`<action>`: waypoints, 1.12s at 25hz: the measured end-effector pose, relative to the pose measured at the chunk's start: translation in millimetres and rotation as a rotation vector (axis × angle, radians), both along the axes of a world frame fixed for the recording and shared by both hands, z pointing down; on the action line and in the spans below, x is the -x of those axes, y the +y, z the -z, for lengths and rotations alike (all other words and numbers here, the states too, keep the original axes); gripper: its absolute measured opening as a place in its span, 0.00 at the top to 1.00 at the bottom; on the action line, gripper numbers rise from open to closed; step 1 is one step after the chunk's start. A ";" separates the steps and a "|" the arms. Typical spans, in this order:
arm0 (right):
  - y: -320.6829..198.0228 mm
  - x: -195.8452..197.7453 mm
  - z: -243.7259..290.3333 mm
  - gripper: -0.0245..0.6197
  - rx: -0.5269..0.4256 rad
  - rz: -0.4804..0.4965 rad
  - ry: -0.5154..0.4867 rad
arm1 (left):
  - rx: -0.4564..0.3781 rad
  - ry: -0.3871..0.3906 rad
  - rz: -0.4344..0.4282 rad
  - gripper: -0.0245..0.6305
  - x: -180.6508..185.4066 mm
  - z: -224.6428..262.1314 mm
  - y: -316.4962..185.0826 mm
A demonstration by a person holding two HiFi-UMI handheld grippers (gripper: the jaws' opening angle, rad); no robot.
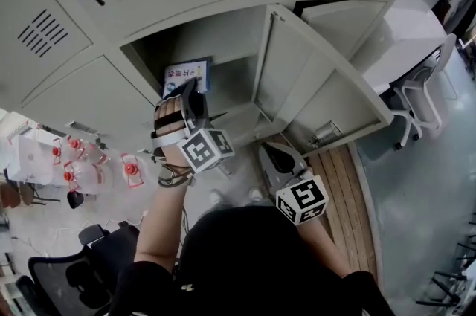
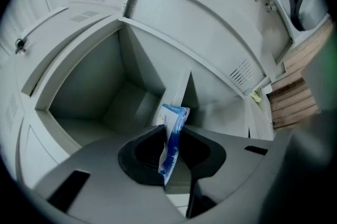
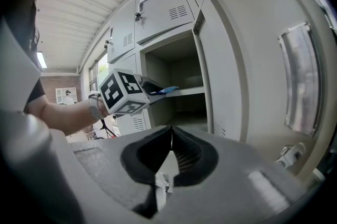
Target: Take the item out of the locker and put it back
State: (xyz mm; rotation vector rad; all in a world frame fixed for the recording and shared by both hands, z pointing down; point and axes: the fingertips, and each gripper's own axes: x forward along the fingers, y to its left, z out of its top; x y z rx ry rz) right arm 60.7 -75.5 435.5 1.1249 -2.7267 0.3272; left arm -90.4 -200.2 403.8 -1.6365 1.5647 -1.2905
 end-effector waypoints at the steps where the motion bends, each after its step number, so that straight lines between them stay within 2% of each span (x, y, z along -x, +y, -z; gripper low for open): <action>1: 0.4 1.0 0.1 0.96 0.000 0.005 -0.001 | -0.005 0.019 0.000 0.84 -0.9 2.0 2.9; 10: 3.6 13.8 -2.7 0.96 0.011 0.051 -0.003 | -0.053 0.136 -0.022 0.88 -0.8 18.4 25.8; 15: 4.6 22.7 -3.6 0.96 0.014 0.077 -0.004 | -0.076 0.308 -0.048 0.88 -4.6 34.0 42.1; 22: 7.5 37.0 -2.6 0.96 0.014 0.113 -0.005 | -0.085 0.452 -0.066 0.89 -0.5 40.8 61.6; 28: 6.6 47.0 -4.9 0.96 0.017 0.135 0.000 | -0.055 0.569 -0.120 0.89 1.2 26.2 80.8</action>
